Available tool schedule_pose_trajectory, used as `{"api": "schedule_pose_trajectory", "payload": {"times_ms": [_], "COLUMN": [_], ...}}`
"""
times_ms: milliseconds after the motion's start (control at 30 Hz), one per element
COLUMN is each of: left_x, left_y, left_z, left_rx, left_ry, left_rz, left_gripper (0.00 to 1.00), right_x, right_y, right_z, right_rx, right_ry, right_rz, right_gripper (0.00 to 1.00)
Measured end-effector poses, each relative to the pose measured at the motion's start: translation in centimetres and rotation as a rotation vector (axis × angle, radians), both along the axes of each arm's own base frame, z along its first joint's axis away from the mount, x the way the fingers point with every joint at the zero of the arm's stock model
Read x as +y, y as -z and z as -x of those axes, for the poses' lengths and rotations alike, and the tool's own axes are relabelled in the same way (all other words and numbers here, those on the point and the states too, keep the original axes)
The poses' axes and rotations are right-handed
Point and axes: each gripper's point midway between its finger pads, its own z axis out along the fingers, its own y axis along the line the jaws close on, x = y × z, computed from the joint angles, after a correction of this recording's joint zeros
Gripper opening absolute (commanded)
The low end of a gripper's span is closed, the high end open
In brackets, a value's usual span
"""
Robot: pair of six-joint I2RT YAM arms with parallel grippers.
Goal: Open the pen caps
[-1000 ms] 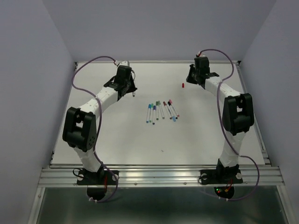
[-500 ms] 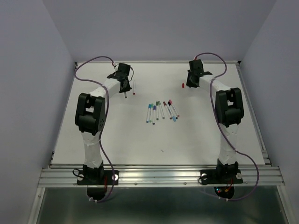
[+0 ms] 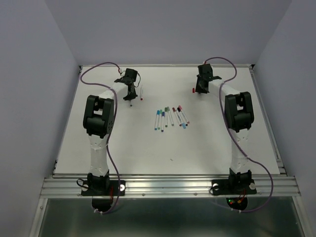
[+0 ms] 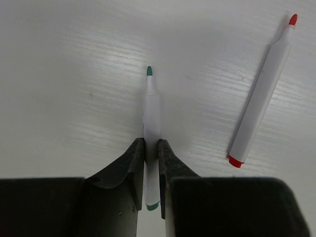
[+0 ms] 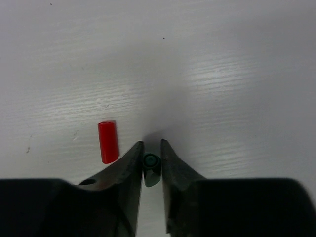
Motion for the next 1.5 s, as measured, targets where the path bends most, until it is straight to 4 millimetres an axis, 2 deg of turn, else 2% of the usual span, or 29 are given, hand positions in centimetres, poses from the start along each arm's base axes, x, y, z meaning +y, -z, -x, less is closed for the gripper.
{"api": "schedule_pose_trajectory", "payload": {"times_ms": [167, 367, 600, 633, 667, 767, 833, 933, 967, 1000, 1067, 1100, 1133, 1167, 1200, 1233, 1367, 1500], "left_x": [0.3, 0.2, 0.2, 0.2, 0.2, 0.2, 0.2, 0.1, 0.1, 0.1, 0.1, 0.1, 0.1, 0.1, 0.1, 0.1, -0.3, -1.4], "left_y": [0.8, 0.4, 0.1, 0.1, 0.1, 0.1, 0.2, 0.2, 0.2, 0.2, 0.1, 0.1, 0.1, 0.0, -0.2, -0.5, -3.7, -7.8], "left_z": [-0.2, -0.9, -1.1, -1.1, -1.1, -1.1, -1.1, -1.1, -1.1, -1.1, -1.1, -1.0, -0.7, -0.4, 0.1, 0.9, 4.7, 6.8], "left_rx": [0.018, 0.002, -0.003, -0.003, -0.003, -0.002, -0.001, -0.001, -0.001, 0.000, -0.002, 0.000, 0.003, 0.005, 0.001, 0.001, -0.038, -0.137], "left_ry": [-0.006, -0.007, -0.001, -0.001, 0.000, 0.004, 0.005, 0.007, 0.008, 0.009, 0.009, 0.010, 0.011, 0.013, 0.015, 0.025, 0.048, 0.087], "left_rz": [-0.004, 0.002, 0.001, 0.001, 0.002, 0.002, 0.003, 0.004, 0.006, 0.005, 0.007, 0.008, 0.010, 0.012, 0.019, 0.028, 0.090, 0.134], "left_gripper": [0.03, 0.10, 0.29, 0.35, 0.35, 0.43, 0.53, 0.56, 0.56, 0.57, 0.58, 0.61, 0.69, 0.74, 0.92, 0.99, 0.99, 0.99], "right_x": [0.1, 0.0, -0.1, -0.1, -0.1, -0.1, -0.2, -0.2, -0.2, -0.3, -0.4, -0.5, -0.6, -0.7, -0.8, -0.9, -1.6, -1.9], "right_y": [0.1, 0.2, -0.2, -0.5, -0.9, -3.1, -5.1, -8.6, -9.0, -11.5, -13.6, -14.6, -15.4, -16.0, -16.8, -17.3, -18.2, -18.4], "right_z": [0.1, 0.1, 0.0, 0.0, 0.1, 0.0, 0.1, 0.3, 0.5, 0.7, 1.3, 1.8, 2.3, 2.8, 3.4, 3.9, 6.8, 9.1], "right_rx": [0.006, 0.007, -0.001, -0.005, -0.009, -0.043, -0.076, -0.135, -0.139, -0.184, -0.220, -0.236, -0.247, -0.253, -0.268, -0.278, -0.291, -0.300], "right_ry": [-0.011, -0.013, -0.007, -0.006, -0.006, -0.006, -0.007, -0.007, -0.007, -0.007, -0.007, -0.006, -0.001, -0.005, 0.001, 0.004, 0.019, 0.024], "right_rz": [0.002, 0.005, 0.010, 0.010, 0.010, 0.003, -0.003, -0.015, -0.015, -0.025, -0.033, -0.037, -0.045, -0.044, -0.050, -0.057, -0.069, -0.084], "right_gripper": [0.37, 0.40, 0.47, 0.47, 0.47, 0.50, 0.54, 0.57, 0.58, 0.61, 0.68, 0.89, 1.00, 1.00, 1.00, 1.00, 1.00, 1.00]}}
